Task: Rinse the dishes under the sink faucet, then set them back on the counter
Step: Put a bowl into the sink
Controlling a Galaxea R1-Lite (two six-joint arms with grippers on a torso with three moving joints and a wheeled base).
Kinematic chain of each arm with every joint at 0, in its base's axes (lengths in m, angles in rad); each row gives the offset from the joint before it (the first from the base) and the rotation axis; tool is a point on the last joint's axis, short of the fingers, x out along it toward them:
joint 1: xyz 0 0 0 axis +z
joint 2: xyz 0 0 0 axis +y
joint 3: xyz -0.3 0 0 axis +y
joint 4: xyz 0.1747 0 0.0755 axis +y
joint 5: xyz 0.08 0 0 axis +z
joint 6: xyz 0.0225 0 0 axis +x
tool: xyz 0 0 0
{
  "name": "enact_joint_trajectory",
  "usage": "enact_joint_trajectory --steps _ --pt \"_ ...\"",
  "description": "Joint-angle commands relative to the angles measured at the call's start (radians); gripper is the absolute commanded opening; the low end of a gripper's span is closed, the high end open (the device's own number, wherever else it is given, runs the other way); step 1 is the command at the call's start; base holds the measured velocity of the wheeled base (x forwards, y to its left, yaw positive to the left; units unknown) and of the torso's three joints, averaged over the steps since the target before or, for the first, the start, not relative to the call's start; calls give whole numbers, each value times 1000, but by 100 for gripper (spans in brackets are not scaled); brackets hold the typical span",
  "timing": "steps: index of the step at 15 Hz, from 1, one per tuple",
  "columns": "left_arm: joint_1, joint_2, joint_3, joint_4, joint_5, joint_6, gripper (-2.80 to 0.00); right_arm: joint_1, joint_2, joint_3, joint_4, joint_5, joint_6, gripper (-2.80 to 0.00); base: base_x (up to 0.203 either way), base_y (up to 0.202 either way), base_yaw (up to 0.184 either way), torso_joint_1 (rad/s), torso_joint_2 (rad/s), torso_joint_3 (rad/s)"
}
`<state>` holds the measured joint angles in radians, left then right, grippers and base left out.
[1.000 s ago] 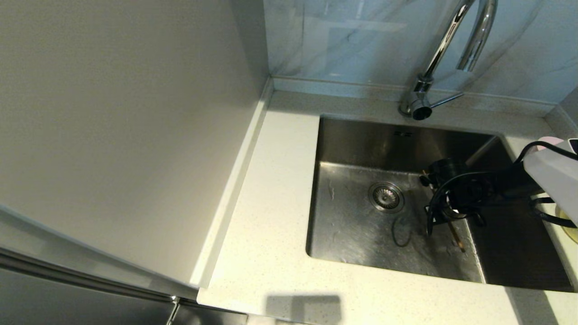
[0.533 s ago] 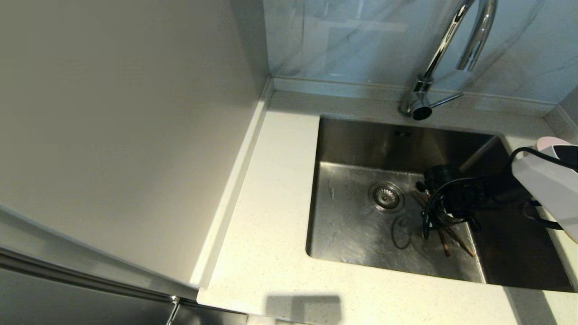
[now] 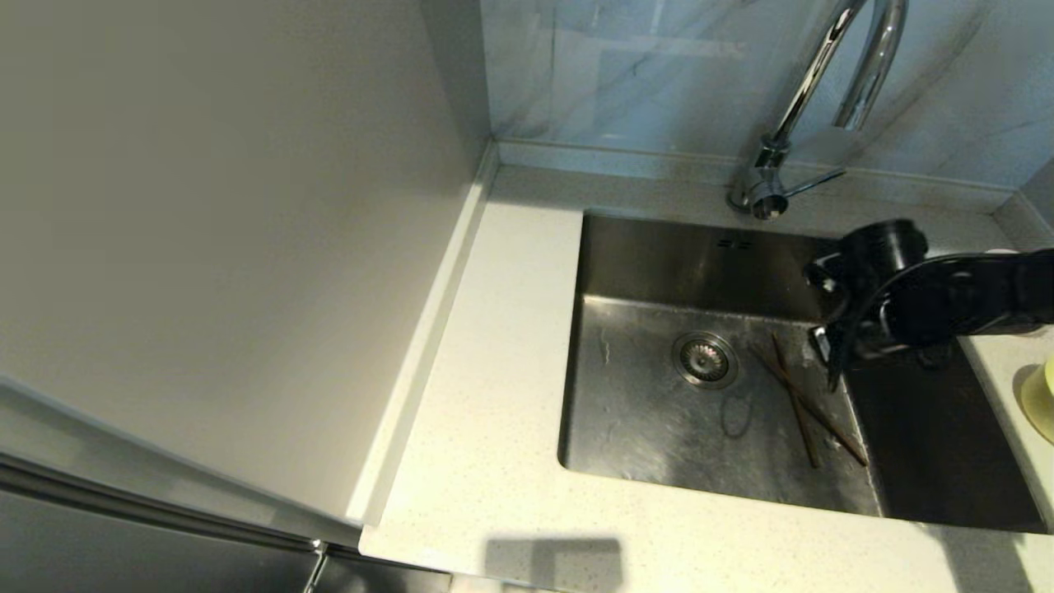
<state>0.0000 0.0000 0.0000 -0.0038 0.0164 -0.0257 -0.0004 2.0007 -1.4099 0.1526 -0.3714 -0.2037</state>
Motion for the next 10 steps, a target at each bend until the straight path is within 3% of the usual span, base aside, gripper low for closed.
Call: enact_joint_trajectory --steps 1,5,8,10 --pt "0 -3 0 -1 0 0 -280 -4 -240 -20 163 46 -26 0 0 0 0 0 0 0" --pt "0 -3 0 -1 0 0 -280 -60 -302 -315 534 153 -48 0 0 0 0 0 0 0" --pt "0 -3 0 -1 0 0 -280 -136 -247 -429 598 174 -56 0 0 0 0 0 0 0" --pt "0 -3 0 -1 0 0 -280 -184 -202 -452 600 109 -99 0 0 0 0 0 0 0"
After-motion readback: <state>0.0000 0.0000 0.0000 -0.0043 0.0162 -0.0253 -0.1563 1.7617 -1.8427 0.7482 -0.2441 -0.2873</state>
